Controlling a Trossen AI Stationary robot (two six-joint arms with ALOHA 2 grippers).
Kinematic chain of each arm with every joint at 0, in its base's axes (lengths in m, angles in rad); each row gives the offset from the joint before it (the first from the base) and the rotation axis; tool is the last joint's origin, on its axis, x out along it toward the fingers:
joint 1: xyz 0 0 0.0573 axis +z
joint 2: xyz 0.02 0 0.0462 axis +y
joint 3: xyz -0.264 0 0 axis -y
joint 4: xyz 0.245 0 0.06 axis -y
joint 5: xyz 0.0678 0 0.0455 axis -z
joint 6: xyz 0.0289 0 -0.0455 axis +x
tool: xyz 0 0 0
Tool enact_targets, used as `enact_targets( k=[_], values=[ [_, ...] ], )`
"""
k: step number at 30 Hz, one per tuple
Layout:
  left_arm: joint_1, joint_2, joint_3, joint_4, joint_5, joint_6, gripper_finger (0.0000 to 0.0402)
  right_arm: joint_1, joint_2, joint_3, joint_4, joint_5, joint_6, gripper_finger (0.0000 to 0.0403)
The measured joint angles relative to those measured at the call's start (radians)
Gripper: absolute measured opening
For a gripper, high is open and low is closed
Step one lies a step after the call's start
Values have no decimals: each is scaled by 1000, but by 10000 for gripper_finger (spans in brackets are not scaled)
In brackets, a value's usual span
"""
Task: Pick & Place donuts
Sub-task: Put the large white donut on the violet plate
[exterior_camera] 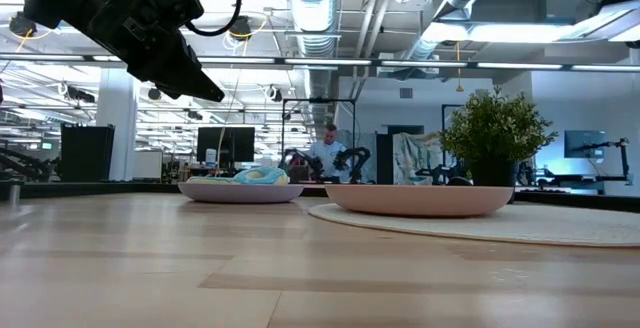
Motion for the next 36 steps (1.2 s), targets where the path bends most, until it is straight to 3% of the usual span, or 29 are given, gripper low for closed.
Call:
enact_targets(
  k=[11,22,29,36],
  values=[
    [0,0,0,0,0,2,0,-18,-1,27,-1,-1,-12,109],
    [0,-6,3,-11,0,19,0,-145,-2,199,-140,23,-279,108],
    [0,-73,2,-30,-15,58,0,-356,-2,362,-338,163,-599,108],
    [0,-89,-5,-83,-47,86,0,-687,-2,508,-288,211,-945,108]
  ],
)
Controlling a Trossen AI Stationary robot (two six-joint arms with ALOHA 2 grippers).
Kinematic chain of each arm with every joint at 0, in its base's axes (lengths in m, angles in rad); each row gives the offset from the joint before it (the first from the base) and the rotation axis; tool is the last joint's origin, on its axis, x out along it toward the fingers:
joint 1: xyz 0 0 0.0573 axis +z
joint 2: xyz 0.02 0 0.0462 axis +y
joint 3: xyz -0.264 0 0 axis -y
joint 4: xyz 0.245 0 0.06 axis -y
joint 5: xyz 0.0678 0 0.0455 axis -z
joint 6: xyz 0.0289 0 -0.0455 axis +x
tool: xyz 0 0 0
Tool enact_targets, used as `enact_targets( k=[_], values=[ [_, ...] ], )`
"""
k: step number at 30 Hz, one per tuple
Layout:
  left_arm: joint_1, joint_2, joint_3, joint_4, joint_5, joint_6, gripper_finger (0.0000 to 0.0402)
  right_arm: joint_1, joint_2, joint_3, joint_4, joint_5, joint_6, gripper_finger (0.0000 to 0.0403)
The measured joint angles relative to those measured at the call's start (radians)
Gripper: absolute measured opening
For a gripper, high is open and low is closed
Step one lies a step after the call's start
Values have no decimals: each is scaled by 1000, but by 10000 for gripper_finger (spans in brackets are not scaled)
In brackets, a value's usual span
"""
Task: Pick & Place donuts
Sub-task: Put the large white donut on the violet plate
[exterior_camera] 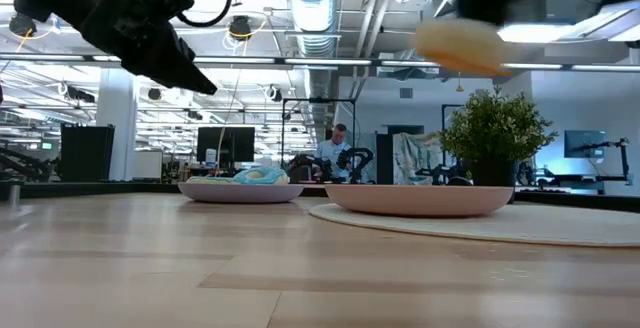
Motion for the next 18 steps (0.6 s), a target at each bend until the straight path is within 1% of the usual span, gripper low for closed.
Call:
enact_targets(
  k=[4,6,8,10,12,15,18],
  values=[
    [11,-22,-86,97,0,31,0,-191,0,66,123,-6,-129,108],
    [28,-59,-128,151,15,32,0,-273,13,98,202,-45,-197,108],
    [44,-116,-157,166,38,30,0,-340,45,138,257,-92,-247,108],
    [57,-173,-179,167,63,23,0,-391,104,200,294,-113,-282,108],
    [62,-225,-199,170,75,23,0,-426,182,280,272,-113,-324,108],
    [61,-287,-237,161,75,20,0,-459,321,422,255,-113,-375,108],
    [61,-332,-262,165,71,21,0,-486,457,572,254,-119,-383,108]
  ],
)
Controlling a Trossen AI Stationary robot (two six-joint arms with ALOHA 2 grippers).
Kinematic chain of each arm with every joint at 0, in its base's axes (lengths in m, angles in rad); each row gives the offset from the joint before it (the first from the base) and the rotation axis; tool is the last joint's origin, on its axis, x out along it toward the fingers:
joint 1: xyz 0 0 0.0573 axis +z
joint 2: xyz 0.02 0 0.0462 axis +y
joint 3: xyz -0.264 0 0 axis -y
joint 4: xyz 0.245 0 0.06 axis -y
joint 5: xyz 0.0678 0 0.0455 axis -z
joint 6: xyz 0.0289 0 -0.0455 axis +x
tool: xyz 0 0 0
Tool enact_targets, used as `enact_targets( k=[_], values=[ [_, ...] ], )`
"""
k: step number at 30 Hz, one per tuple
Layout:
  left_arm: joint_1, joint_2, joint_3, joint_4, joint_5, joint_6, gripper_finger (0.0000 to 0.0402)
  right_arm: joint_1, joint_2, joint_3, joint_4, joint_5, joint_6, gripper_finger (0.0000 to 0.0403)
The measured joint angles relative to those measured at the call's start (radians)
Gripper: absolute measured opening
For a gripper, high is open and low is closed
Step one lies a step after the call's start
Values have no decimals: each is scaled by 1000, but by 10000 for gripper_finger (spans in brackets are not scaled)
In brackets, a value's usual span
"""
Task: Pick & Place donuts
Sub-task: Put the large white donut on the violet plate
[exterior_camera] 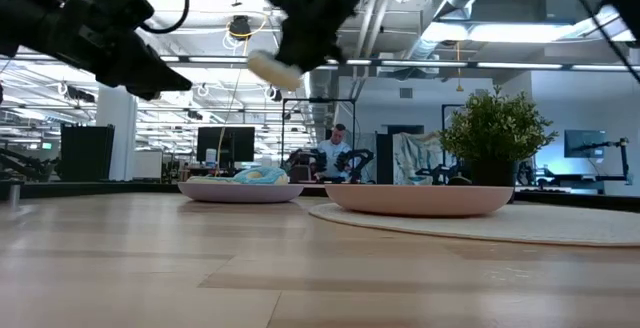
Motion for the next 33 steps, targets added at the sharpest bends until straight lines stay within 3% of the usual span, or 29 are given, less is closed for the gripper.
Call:
enact_targets(
  k=[7,12,21,33],
  values=[
    [0,-47,-16,-27,-7,0,0,-76,257,290,-40,-17,11,108],
    [0,-55,-16,-40,-8,29,0,-117,372,402,-78,-18,27,108],
    [0,-55,-16,-38,-20,81,0,-124,455,437,-100,-101,30,118],
    [0,-55,-15,-39,-23,79,0,-131,455,431,-113,-94,37,209]
  ],
)
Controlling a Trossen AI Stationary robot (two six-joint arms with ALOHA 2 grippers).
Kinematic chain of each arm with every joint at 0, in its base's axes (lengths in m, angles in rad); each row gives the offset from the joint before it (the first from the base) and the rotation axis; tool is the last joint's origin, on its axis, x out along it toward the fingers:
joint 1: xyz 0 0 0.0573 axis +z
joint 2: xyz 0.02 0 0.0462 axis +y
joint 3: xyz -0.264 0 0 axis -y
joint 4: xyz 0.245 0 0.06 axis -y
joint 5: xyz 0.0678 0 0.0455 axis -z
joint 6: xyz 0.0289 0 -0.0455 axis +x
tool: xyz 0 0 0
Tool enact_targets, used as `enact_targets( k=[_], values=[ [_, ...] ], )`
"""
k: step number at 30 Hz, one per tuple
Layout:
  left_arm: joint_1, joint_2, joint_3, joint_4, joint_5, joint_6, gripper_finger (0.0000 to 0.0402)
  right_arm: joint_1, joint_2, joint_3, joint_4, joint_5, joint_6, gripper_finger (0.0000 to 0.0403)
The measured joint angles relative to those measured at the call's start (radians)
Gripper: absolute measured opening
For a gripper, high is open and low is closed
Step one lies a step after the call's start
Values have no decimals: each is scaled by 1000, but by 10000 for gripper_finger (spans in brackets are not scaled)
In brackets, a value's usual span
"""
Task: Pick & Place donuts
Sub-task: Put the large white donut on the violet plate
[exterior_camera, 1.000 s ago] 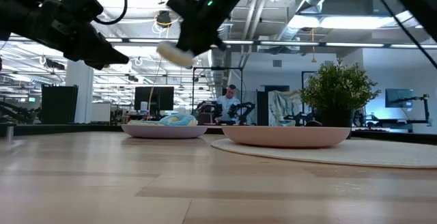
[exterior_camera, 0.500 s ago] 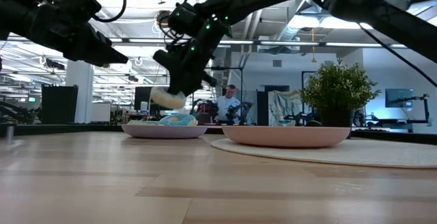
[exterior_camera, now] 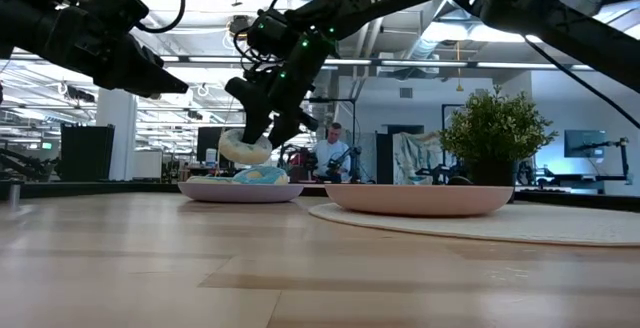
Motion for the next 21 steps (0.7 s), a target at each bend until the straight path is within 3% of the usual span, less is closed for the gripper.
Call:
enact_targets(
  k=[10,14,17,21],
  values=[
    [0,0,0,2,0,-1,0,0,0,0,-9,15,-19,218],
    [0,0,0,2,0,-2,0,1,0,0,0,-58,-51,213],
    [0,0,0,2,0,-4,0,7,0,0,15,17,-50,212],
    [0,0,0,2,1,-4,0,8,0,0,10,-25,-69,215]
  ],
)
